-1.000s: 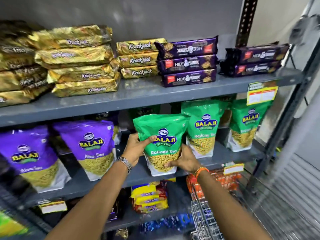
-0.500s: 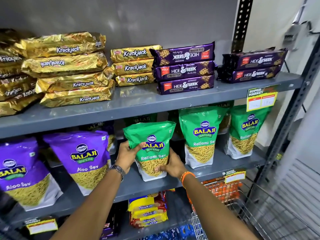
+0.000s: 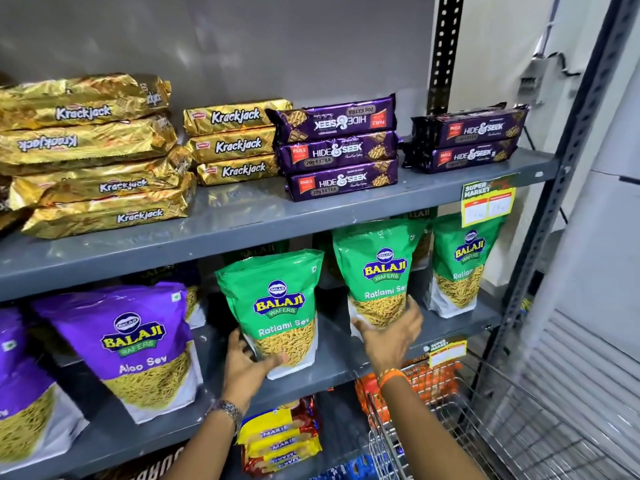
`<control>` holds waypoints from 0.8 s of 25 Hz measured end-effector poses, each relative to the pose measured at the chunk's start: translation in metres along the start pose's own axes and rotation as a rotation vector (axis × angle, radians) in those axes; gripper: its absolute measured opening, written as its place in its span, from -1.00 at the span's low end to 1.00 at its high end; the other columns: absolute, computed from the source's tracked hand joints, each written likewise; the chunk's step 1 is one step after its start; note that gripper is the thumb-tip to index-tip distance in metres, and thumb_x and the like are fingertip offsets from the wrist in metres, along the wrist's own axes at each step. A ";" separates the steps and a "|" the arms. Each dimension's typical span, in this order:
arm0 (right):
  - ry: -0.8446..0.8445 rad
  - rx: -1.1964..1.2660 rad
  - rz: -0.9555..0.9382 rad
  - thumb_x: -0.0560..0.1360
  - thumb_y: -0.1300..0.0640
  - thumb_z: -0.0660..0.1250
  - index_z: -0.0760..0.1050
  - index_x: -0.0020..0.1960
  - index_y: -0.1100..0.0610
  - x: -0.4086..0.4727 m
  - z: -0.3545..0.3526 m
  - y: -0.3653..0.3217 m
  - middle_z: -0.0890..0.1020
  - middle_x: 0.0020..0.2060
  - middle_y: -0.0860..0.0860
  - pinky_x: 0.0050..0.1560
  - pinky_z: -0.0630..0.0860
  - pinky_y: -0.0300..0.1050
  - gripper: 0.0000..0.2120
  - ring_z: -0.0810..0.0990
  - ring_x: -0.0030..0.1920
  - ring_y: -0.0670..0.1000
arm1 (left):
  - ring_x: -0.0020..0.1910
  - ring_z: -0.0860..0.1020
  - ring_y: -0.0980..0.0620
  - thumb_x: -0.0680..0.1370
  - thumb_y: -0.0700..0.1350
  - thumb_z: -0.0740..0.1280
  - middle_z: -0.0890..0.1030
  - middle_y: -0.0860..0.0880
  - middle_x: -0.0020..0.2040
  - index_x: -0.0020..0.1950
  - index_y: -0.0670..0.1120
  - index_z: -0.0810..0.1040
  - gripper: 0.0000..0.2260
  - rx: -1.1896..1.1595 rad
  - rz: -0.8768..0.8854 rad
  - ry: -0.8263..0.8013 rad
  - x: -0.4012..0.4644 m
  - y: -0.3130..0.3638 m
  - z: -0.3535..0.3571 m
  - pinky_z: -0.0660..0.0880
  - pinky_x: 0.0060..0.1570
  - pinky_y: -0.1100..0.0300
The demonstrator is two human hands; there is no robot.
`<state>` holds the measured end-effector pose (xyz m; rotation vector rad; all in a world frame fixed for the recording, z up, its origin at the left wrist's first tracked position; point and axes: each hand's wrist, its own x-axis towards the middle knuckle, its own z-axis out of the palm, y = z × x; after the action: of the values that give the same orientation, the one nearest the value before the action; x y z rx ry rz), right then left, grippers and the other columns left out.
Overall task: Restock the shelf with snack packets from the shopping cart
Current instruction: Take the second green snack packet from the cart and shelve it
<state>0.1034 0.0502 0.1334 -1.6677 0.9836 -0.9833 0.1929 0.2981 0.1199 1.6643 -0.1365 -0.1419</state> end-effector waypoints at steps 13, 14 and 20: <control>-0.152 -0.222 -0.157 0.06 -0.14 0.69 0.10 0.56 0.10 0.027 0.005 0.029 0.51 0.33 0.20 0.42 0.32 0.19 0.25 0.46 0.34 0.26 | 0.03 0.69 -0.14 0.04 -0.03 0.69 0.69 -0.02 0.03 0.08 0.14 0.35 -0.25 0.263 0.034 0.166 0.009 -0.015 0.011 0.63 0.02 -0.13; -0.149 -0.218 -0.160 0.07 -0.16 0.68 0.10 0.56 0.09 0.024 0.005 0.031 0.52 0.33 0.20 0.41 0.32 0.19 0.24 0.47 0.33 0.25 | 0.03 0.69 -0.14 0.04 -0.03 0.69 0.70 -0.02 0.04 0.09 0.14 0.36 -0.25 0.257 0.026 0.163 0.011 -0.014 0.011 0.63 0.04 -0.15; -0.146 -0.195 -0.161 0.08 -0.15 0.69 0.07 0.57 0.04 0.016 0.007 0.034 0.51 0.34 0.18 0.43 0.31 0.19 0.24 0.46 0.35 0.23 | 0.02 0.70 -0.12 0.06 -0.11 0.70 0.70 -0.03 0.03 0.04 0.18 0.37 -0.29 0.242 0.005 0.165 0.014 -0.016 0.009 0.64 0.06 -0.17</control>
<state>0.1098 0.0292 0.1022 -1.9774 0.8811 -0.8772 0.2054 0.2883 0.1030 1.9083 -0.0333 0.0174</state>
